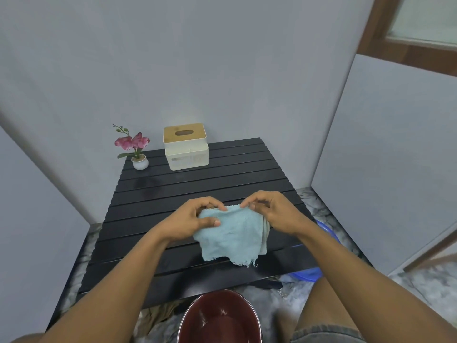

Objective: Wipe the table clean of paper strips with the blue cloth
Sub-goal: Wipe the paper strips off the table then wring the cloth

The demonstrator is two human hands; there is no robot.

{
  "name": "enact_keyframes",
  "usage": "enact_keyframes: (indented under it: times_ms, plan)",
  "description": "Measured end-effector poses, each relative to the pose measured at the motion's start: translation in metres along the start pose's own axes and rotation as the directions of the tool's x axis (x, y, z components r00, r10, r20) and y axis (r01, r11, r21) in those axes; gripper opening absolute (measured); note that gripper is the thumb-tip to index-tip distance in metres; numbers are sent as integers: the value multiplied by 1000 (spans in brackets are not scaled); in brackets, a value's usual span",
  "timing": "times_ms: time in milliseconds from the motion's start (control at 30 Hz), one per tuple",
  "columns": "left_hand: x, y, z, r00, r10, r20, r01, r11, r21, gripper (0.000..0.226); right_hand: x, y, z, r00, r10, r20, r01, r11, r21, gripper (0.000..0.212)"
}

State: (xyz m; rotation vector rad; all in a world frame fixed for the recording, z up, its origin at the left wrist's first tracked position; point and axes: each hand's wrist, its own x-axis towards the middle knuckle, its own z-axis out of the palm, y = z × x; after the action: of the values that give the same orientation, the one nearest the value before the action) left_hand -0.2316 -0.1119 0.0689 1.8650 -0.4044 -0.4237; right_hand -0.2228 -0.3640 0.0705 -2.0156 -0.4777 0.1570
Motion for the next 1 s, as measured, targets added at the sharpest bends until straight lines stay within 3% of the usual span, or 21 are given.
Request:
enact_keyframes:
  times_ms: [67,233,400,633,767,833,900,1000]
  plan:
    - [-3,0,-2,998,-44,48,49,993,-107,29,0,-4,-2,1000,1,12,-1,1000,4,24]
    - [-3,9,-3,987,-83,135,108,977,-186,30,-2,-8,-24,990,24,137,-8,993,-114,31]
    - [8,22,16,979,-44,198,89,970,-225,26,-14,-7,-61,983,49,179,-47,999,-16,24]
    - [52,21,63,965,-78,251,172,910,-377,42,-21,34,-117,912,265,313,-320,937,140,28]
    - [78,-2,98,974,-219,51,225,950,-214,42,-18,77,-99,916,392,83,-398,912,97,31]
    - [87,-18,111,976,-203,-82,198,978,-63,43,-18,96,-82,920,392,-21,-390,919,58,31]
    - [93,-29,117,977,-147,-156,154,987,36,44,-18,108,-72,929,366,-60,-364,931,39,31]
    - [98,-34,116,985,-83,-153,106,983,149,49,-15,113,-75,959,282,-40,-284,955,-82,37]
